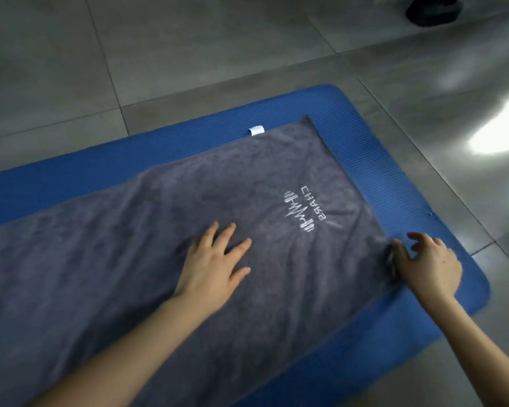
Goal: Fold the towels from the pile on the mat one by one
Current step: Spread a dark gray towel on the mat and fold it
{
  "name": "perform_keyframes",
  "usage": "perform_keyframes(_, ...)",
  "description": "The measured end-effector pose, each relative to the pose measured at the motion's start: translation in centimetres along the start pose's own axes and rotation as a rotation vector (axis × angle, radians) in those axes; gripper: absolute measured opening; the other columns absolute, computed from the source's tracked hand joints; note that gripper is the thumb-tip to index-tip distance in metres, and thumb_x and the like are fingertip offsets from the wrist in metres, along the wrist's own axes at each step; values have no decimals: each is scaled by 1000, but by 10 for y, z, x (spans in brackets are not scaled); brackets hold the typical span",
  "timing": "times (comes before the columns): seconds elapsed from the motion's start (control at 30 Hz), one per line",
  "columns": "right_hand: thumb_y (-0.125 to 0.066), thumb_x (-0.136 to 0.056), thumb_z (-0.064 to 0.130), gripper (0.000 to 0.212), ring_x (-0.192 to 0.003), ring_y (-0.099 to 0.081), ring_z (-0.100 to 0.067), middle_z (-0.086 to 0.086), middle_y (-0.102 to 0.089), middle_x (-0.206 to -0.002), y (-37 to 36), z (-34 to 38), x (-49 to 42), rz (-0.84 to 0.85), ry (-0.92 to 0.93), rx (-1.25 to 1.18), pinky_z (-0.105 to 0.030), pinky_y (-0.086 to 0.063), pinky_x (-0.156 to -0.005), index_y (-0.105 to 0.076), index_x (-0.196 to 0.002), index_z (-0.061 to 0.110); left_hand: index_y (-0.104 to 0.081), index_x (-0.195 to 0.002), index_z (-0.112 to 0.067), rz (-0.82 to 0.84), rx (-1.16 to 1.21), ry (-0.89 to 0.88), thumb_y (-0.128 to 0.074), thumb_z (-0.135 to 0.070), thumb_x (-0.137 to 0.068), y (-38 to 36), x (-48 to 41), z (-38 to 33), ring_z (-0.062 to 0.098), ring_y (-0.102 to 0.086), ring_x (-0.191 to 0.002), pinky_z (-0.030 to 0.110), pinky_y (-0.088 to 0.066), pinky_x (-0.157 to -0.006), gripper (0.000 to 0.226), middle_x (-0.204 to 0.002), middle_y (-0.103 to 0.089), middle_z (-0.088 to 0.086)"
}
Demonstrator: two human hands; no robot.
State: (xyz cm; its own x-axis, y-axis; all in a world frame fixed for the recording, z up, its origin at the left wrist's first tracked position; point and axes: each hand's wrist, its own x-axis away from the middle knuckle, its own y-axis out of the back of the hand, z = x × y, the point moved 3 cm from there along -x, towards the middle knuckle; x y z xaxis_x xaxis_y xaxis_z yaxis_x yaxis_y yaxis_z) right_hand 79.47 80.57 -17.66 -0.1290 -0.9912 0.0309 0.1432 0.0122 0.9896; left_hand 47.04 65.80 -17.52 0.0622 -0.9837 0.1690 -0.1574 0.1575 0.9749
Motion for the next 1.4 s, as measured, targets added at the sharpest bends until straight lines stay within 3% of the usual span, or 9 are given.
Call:
perform_keyframes(0.1, -60, -85, 45, 36, -97, -57, -38, -15, -66, -102, -5, -15, 19, 81, 8, 3, -43, -44, -80, -66, -103, 14, -62, -120, -33, 161, -38, -82, -36, -58, -79, -8, 11, -32, 39, -52, -120, 54, -45, -92, 55, -133, -55, 9)
perform_keyframes(0.17, -62, -85, 41, 29, -93, -57, -36, -14, -65, -97, -7, -12, 27, 82, 54, -42, -40, -43, -78, -68, -95, 14, -36, -141, -37, 242, -78, -141, -33, -61, -88, -16, 16, -48, 39, -20, -140, 56, -23, -111, 58, -154, -22, 10)
perform_keyframes(0.27, -60, -89, 34, 23, -94, -54, -36, -13, -63, -99, -7, -8, 32, 79, 84, -34, -39, -38, -77, -69, -92, 13, -2, -149, -33, 343, -148, -138, -30, -62, -91, -20, 23, -59, 35, 13, -143, 54, -2, -115, 70, -157, 13, 9)
perform_keyframes(0.47, -49, -92, 27, 28, -85, -55, -37, -15, -63, -94, 8, -27, 25, 27, 44, 79, -38, -30, -75, -61, -72, 13, 2, -148, -36, 393, -149, -131, -32, -63, -90, -18, 28, -74, 36, 16, -142, 53, 0, -116, 72, -155, 18, 11)
perform_keyframes(0.73, -52, -91, 36, 38, -105, -53, -38, -17, -60, -115, 7, -21, 35, 41, -15, 157, -42, -33, -86, -58, -115, 7, -2, -147, -38, 351, -66, -107, -30, -57, -94, -5, 50, -58, 30, 15, -143, 47, 1, -118, 63, -157, 12, 5)
perform_keyframes(0.87, -52, -84, 25, 22, -90, -53, -38, -19, -63, -96, 9, -20, 34, 141, -107, 99, -40, -31, -81, -62, -79, 7, -14, -147, -38, 282, 43, -21, -35, -51, -96, 1, 77, -34, 25, 0, -145, 40, -5, -118, 57, -158, -5, 3)
perform_keyframes(1.07, -57, -80, 9, 4, -86, -54, -35, -11, -59, -88, 59, 70, 73, 99, 171, -381, -33, -32, -70, -54, -84, 8, -68, -101, -23, -96, 658, 550, -62, -24, -87, 31, 112, 16, 16, -61, -96, 28, -44, -85, 15, -105, -65, -2)
perform_keyframes(1.23, -64, -72, 2, 24, -63, -50, -17, 4, -55, -70, 90, 182, 173, 287, 638, -690, -17, -33, -56, -47, -73, 19, -61, -79, -18, -246, 1426, 998, -50, -2, -91, 45, 153, 51, 14, -57, -70, 26, -47, -68, 23, -79, -62, 4)
perform_keyframes(1.4, -56, -69, 9, 11, -65, -51, -16, -2, -55, -76, 45, 223, 273, 648, 1041, -560, -20, -37, -61, -51, -78, 12, -58, -86, -14, -266, 1555, 1233, -48, -7, -94, 34, 190, 73, 18, -59, -69, 29, -52, -61, 15, -79, -61, 7)
